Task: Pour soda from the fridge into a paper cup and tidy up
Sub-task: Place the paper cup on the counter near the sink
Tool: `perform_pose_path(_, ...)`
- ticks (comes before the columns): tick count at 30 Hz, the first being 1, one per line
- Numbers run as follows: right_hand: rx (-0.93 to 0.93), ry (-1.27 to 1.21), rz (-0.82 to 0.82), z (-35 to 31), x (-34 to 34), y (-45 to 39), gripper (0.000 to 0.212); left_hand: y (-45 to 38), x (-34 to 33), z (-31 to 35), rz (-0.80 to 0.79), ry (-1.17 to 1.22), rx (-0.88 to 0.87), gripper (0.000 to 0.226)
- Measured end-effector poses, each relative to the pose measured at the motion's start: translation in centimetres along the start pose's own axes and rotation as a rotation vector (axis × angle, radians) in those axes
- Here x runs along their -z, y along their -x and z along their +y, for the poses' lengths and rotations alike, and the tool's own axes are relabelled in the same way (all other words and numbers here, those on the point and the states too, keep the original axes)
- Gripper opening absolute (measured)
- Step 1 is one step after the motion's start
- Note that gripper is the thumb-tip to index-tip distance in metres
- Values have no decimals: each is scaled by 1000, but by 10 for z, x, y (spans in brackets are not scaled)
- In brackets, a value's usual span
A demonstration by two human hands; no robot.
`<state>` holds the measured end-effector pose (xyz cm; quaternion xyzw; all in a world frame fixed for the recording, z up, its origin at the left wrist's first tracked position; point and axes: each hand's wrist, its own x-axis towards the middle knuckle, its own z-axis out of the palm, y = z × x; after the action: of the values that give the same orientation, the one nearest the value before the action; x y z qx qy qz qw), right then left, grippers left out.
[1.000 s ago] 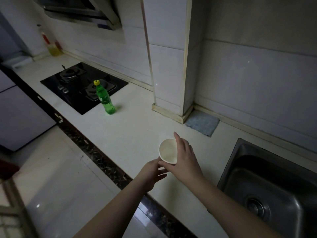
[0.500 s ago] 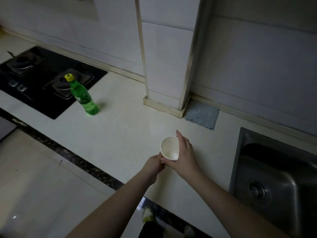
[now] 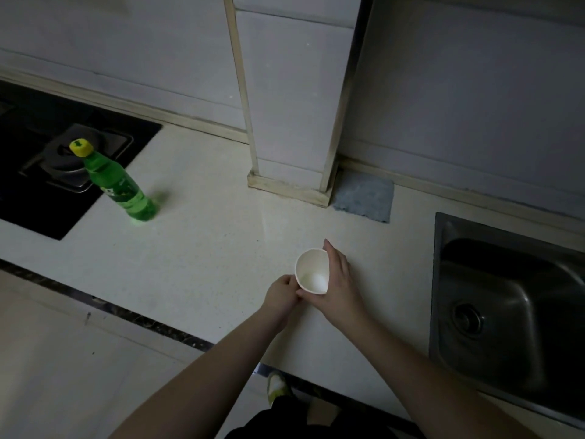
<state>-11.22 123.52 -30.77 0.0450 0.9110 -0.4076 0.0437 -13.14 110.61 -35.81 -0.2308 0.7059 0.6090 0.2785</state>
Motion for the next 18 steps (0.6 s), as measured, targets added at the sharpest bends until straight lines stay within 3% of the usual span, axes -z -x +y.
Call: perform_pose_path(18,21,95,-39,2,17,9,119,6,13,4,13,-101,-50,19)
